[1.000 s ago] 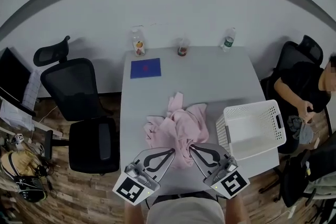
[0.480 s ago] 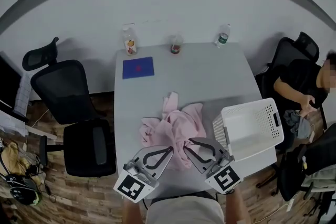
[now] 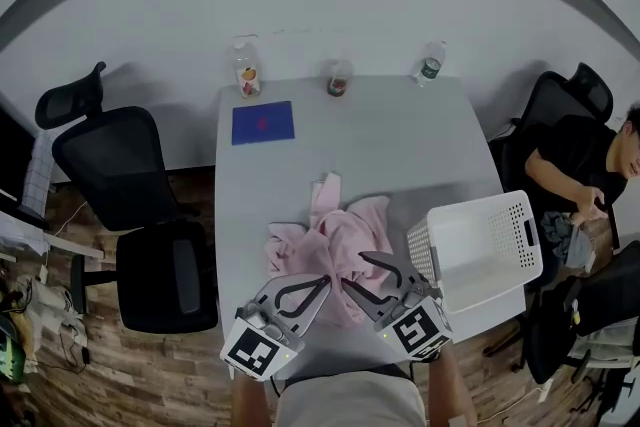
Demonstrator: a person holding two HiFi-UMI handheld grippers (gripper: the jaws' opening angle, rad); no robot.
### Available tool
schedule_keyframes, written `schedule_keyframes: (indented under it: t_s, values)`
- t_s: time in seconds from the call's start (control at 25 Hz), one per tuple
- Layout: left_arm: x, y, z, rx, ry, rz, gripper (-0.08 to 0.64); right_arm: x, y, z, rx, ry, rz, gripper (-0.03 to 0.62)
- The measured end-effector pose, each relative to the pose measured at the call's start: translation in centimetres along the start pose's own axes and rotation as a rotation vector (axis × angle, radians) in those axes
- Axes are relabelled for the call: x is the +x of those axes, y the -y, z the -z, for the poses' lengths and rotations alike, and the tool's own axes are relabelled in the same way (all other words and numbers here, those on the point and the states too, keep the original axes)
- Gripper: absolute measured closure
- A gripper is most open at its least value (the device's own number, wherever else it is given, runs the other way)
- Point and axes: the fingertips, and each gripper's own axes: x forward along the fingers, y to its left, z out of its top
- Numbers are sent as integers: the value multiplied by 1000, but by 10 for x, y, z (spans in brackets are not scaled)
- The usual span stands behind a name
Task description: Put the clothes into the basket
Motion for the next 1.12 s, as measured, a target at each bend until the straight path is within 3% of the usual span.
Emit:
schedule_keyframes:
  t_s: [0.68, 0.96, 1.12]
  values:
    - [16, -10, 35, 2, -80, 17, 558, 49, -8, 67, 33, -240, -89, 238]
    - [20, -11, 43, -9, -97, 32, 558, 61, -14, 88, 66, -290, -115, 185]
    - [24, -10, 53, 35, -112, 61, 558, 67, -16, 100, 87, -319, -127, 147]
